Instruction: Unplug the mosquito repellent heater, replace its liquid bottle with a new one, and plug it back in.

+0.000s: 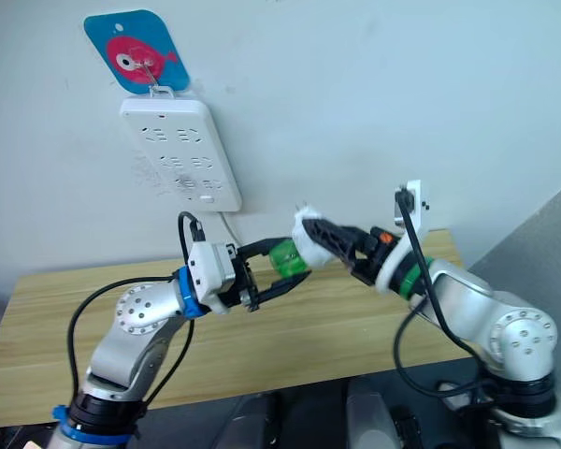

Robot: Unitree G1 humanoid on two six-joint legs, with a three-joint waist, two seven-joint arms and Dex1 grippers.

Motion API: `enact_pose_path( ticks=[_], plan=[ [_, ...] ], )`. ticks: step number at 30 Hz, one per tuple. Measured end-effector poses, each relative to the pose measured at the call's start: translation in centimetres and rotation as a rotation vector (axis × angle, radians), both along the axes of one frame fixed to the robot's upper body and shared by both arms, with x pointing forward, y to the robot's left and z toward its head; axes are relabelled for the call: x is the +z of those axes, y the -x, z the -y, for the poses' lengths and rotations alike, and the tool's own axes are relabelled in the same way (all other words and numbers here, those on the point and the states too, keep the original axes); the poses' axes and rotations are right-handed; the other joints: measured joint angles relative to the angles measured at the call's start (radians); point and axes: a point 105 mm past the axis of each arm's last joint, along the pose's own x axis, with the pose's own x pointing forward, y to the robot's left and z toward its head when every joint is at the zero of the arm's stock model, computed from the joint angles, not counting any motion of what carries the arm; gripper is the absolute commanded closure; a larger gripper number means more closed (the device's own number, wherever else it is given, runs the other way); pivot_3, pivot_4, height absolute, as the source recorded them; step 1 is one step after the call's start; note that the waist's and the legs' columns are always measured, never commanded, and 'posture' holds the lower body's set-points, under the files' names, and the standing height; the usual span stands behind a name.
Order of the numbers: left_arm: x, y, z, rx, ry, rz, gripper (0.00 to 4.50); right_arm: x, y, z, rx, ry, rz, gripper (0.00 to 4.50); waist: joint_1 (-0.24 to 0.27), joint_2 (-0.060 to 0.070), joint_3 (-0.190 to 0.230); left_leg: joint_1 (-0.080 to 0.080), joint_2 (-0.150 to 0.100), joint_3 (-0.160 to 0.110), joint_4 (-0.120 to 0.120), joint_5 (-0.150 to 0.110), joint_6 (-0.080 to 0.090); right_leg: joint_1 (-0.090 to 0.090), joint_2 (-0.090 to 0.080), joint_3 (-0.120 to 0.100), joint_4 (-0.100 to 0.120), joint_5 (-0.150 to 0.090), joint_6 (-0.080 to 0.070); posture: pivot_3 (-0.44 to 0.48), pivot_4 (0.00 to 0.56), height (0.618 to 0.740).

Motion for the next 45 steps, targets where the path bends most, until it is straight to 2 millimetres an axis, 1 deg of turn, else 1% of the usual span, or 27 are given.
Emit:
enact_pose_path(
  ticks=[3,6,9,15,18,19,21,27,29,30,32,33,37,39,41,42,43,45],
  plan=[
    [-0.4,0.3,-0.5,-0.065,-0.051,0.008,2.23,-0.8,1.1,0.4,0.128,0.006,-0.033,0.0,0.002,0.0,0.0,0.0,0.0,0.0,0.0,0.0,0.0,0.0,0.0,0.0,0.0,0.0,0.0,-0.138,0.286,0.74],
    [-0.5,0.5,-0.6,-0.099,-0.073,0.024,2.23,-1.1,1.5,0.6,0.187,0.012,-0.047,0.0,0.003,0.0,0.0,0.0,0.0,0.0,0.0,0.0,0.0,0.001,0.0,0.0,0.0,0.0,0.0,-0.13,0.286,0.74],
    [-0.5,0.9,-0.5,-0.14,-0.089,0.055,2.23,-1.8,1.8,0.1,0.233,-0.002,-0.082,0.0,0.004,-0.001,0.0,0.0,0.0,-0.001,0.0,0.0,0.0,0.0,0.0,0.0,0.0,0.0,0.0,-0.124,0.287,0.74],
    [-0.5,1.5,-0.5,-0.193,-0.133,0.085,2.23,-2.0,2.3,-0.9,0.302,-0.019,-0.097,0.0,0.016,-0.001,0.001,0.0,0.0,-0.001,0.0,0.0,0.0,0.001,0.0,0.0,0.0,0.0,0.0,-0.117,0.288,0.74],
    [0.0,1.4,-0.4,-0.202,-0.138,0.115,2.23,-2.0,2.4,-1.1,0.321,-0.024,-0.098,0.57,0.023,-0.001,0.001,0.0,0.0,-0.001,0.001,0.0,0.0,0.001,0.0,-0.001,0.0,0.0,0.0,-0.111,0.288,0.74],
    [0.1,1.3,-0.4,-0.201,-0.139,0.115,2.23,-1.8,2.4,-1.2,0.329,-0.029,-0.094,0.95,0.023,-0.001,0.001,0.0,0.0,-0.001,0.0,0.0,0.0,0.001,0.0,-0.001,-0.001,0.0,0.0,-0.109,0.287,0.74],
    [0.2,1.2,-0.4,-0.197,-0.146,0.123,2.23,-2.0,2.2,-1.0,0.324,-0.023,-0.103,1.47,0.024,-0.001,0.001,0.0,0.0,-0.001,0.0,0.0,0.0,0.001,0.0,-0.001,-0.001,0.0,0.0,-0.108,0.287,0.74],
    [0.3,1.3,-0.5,-0.227,-0.17,0.106,2.23,-2.1,2.4,-0.9,0.342,-0.029,-0.112,1.47,0.024,-0.002,0.002,0.0,0.0,-0.002,0.0,0.0,0.0,0.0,0.0,-0.001,-0.001,0.0,0.0,-0.105,0.292,0.74],
    [0.6,1.5,-0.6,-0.263,-0.196,0.06,2.23,-2.2,2.6,-1.0,0.362,-0.033,-0.116,1.47,0.024,-0.002,0.004,0.0,0.0,-0.002,0.0,0.0,0.0,0.0,0.0,-0.002,0.0,0.0,0.0,-0.103,0.293,0.74],
    [0.8,1.5,-0.7,-0.282,-0.21,0.01,2.23,-2.2,2.7,-1.1,0.371,-0.034,-0.118,1.47,0.023,-0.002,0.005,0.0,0.0,-0.002,0.001,0.0,0.0,0.001,0.0,-0.001,0.0,0.0,0.0,-0.103,0.293,0.74],
    [1.3,1.8,-0.9,-0.326,-0.247,-0.144,2.23,-2.3,3.1,-1.2,0.399,-0.036,-0.124,1.47,0.022,-0.002,0.007,0.0,0.0,-0.002,0.001,0.0,0.0,0.001,0.0,-0.002,0.0,0.0,0.001,-0.104,0.296,0.74],
    [1.6,1.9,-0.9,-0.347,-0.25,-0.249,2.23,-2.3,3.3,-1.2,0.412,-0.04,-0.121,1.47,0.021,-0.002,0.008,0.0,0.0,-0.002,0.001,0.0,0.0,0.001,0.0,-0.001,0.0,0.0,0.001,-0.104,0.296,0.74],
    [2.0,2.2,-0.9,-0.382,-0.24,-0.448,2.23,-2.1,3.6,-1.3,0.431,-0.041,-0.111,1.47,0.021,-0.002,0.009,0.0,0.0,-0.002,0.001,0.0,0.0,0.0,0.001,-0.002,0.0,-0.001,0.001,-0.108,0.296,0.74],
    [1.9,2.2,-0.9,-0.387,-0.236,-0.5,2.23,-2.1,3.7,-1.2,0.432,-0.04,-0.112,1.47,0.021,-0.002,0.009,-0.001,0.0,-0.002,0.001,0.0,0.0,0.0,0.001,-0.002,0.0,-0.001,0.001,-0.108,0.296,0.74],
    [1.8,2.2,-0.8,-0.381,-0.232,-0.507,2.23,-2.2,3.7,-1.2,0.427,-0.043,-0.115,1.47,0.021,-0.002,0.01,-0.001,0.0,-0.002,0.001,0.0,0.0,0.0,0.0,-0.002,0.0,0.0,0.001,-0.109,0.298,0.74],
    [1.8,2.2,-0.8,-0.376,-0.232,-0.502,1.88,-2.2,3.6,-1.2,0.423,-0.045,-0.118,1.47,0.022,-0.002,0.01,-0.001,0.0,-0.002,0.001,0.0,0.0,0.0,0.0,-0.002,0.0,0.0,0.001,-0.109,0.298,0.74],
    [1.7,2.0,-0.7,-0.358,-0.216,-0.441,1.53,-2.3,3.5,-1.1,0.409,-0.052,-0.119,1.47,0.022,-0.002,0.01,0.0,0.0,-0.002,0.0,0.0,0.0,0.0,0.0,-0.001,-0.001,0.0,0.001,-0.109,0.298,0.74],
    [1.5,1.6,-0.6,-0.335,-0.196,-0.325,0.99,-2.4,3.3,-1.0,0.393,-0.056,-0.126,1.47,0.023,-0.003,0.011,-0.001,0.0,-0.002,0.001,0.0,0.0,0.0,0.0,-0.001,-0.001,0.0,0.001,-0.109,0.298,0.74]
  ],
)
